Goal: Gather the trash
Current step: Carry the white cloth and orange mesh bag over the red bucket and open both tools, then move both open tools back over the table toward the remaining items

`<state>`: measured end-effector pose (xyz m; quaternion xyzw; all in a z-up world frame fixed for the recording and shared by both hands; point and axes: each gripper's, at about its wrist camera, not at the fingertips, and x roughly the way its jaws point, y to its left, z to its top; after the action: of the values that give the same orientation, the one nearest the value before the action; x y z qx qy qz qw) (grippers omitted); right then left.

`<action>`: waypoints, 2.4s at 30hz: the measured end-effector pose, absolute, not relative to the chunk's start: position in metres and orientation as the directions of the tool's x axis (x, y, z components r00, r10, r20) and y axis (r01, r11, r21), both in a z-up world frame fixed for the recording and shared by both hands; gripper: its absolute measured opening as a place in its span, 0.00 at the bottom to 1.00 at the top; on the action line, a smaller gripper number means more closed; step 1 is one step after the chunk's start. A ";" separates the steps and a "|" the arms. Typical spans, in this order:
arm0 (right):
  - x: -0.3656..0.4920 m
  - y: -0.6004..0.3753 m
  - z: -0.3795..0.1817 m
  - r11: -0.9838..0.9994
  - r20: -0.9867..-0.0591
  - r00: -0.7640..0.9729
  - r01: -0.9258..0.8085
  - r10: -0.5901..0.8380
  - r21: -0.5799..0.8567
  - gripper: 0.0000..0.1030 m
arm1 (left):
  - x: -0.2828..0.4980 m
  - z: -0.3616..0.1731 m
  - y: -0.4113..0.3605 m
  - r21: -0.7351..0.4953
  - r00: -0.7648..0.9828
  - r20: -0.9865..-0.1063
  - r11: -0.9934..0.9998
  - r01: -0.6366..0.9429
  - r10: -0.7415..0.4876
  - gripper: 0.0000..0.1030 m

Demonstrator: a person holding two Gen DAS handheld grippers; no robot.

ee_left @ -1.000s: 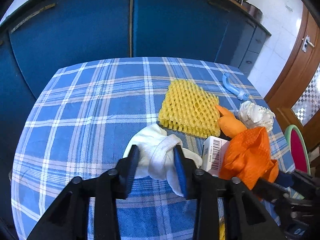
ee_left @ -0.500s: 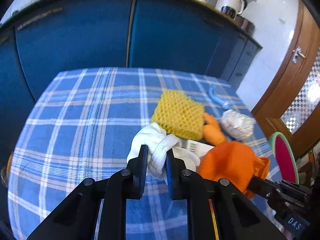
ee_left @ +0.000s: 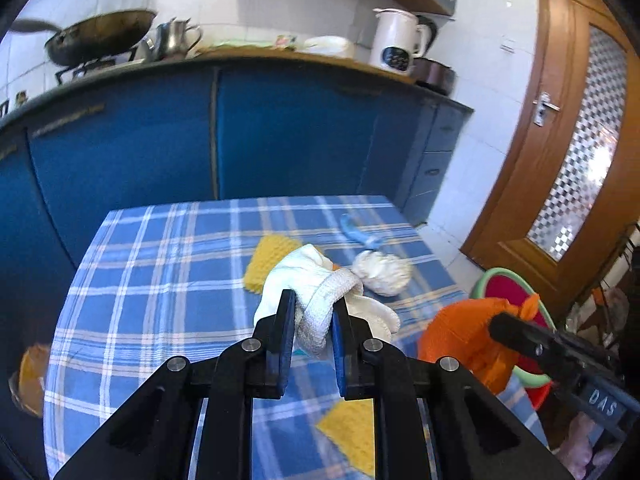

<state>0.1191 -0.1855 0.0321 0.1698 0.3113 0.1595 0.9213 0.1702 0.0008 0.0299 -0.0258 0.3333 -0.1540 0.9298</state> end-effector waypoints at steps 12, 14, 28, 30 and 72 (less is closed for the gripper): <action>0.086 -0.247 0.054 0.913 -0.476 0.830 -0.094 0.292 0.396 0.04 | 0.145 0.049 -0.055 -0.152 0.697 -0.601 0.913 0.380 -0.390 0.17; 0.080 -0.261 0.054 0.916 -0.475 0.839 -0.067 0.266 0.395 0.04 | 0.144 0.050 -0.068 -0.151 0.687 -0.604 0.905 0.399 -0.403 0.17; 0.064 -0.356 0.029 0.915 -0.552 0.826 0.134 0.109 0.381 0.04 | 0.148 0.032 -0.197 -0.123 0.560 -0.665 0.812 0.571 -0.495 0.17; 0.063 -0.369 0.022 0.909 -0.564 0.821 0.161 0.094 0.385 0.04 | 0.147 0.025 -0.215 -0.120 0.541 -0.675 0.797 0.591 -0.503 0.17; 0.040 -0.413 -0.015 0.867 -0.622 0.780 0.259 0.072 0.425 0.16 | 0.138 -0.012 -0.232 -0.179 0.468 -0.743 0.816 0.550 -0.478 0.42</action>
<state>0.0399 -0.4134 -0.0152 0.2523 0.3278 -0.0514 0.9090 0.1377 -0.2316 -0.0118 0.0426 0.4193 -0.3004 0.8557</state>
